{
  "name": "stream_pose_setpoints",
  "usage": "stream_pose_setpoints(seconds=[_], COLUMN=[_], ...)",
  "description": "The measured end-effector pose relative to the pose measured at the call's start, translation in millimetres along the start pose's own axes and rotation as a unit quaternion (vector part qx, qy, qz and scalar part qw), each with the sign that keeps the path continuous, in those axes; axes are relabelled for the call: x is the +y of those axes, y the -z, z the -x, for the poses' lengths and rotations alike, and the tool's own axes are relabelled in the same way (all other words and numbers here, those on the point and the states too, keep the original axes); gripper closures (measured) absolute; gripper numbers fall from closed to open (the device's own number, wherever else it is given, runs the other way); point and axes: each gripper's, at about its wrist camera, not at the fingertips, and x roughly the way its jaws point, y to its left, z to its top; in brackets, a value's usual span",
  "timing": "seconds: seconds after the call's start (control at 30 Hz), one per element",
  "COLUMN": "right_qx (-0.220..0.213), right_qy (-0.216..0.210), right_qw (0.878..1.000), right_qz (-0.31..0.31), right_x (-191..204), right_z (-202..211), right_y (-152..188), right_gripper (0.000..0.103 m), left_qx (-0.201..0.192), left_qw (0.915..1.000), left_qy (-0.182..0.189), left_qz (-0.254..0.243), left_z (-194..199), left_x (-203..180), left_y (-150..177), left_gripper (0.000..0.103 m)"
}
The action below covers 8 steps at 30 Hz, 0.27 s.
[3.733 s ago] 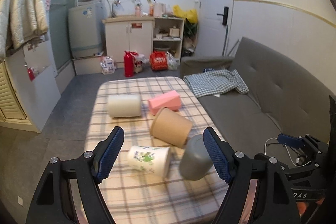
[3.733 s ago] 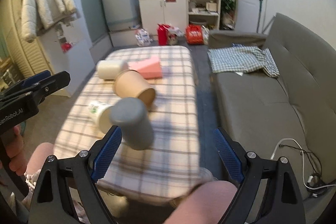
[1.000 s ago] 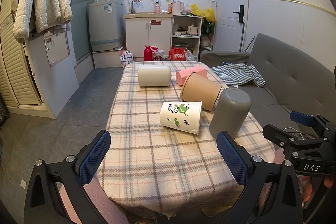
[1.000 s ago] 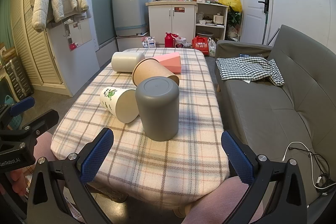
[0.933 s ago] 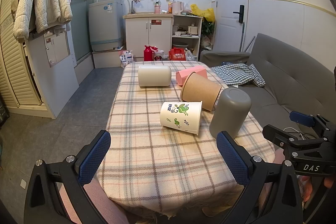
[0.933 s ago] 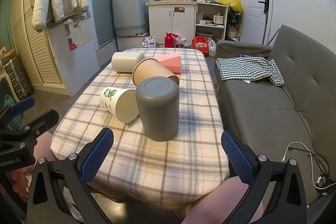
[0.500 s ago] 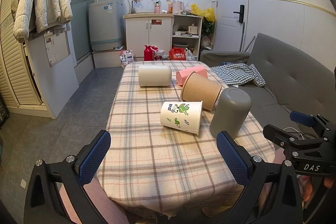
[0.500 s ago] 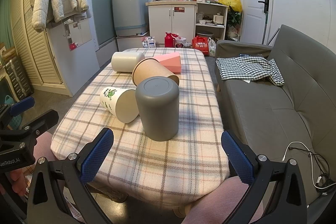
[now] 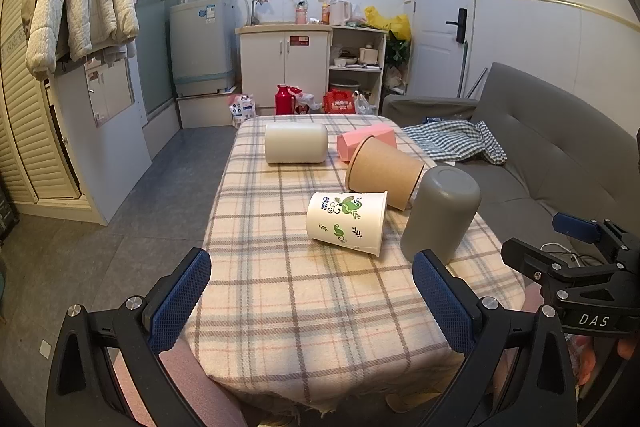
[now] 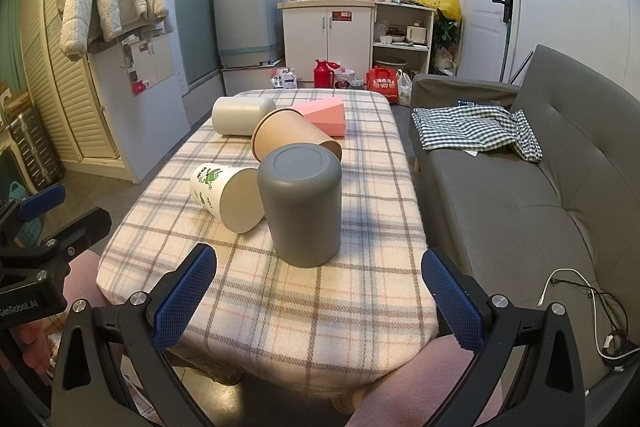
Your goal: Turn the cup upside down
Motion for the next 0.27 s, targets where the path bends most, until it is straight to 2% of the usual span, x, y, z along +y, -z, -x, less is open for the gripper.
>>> stream_pose_setpoints(seconds=[0.27], right_qx=[0.001], right_qy=[0.0], right_qw=[1.0], right_qz=[0.0], right_x=[0.1], right_z=[-0.6], right_y=[0.4], right_gripper=[0.0], left_qx=[0.0], left_qw=[1.0], left_qy=[0.0], left_qz=[0.0], left_z=[-0.1], left_x=[1.7], left_y=[0.9], left_gripper=[0.0])
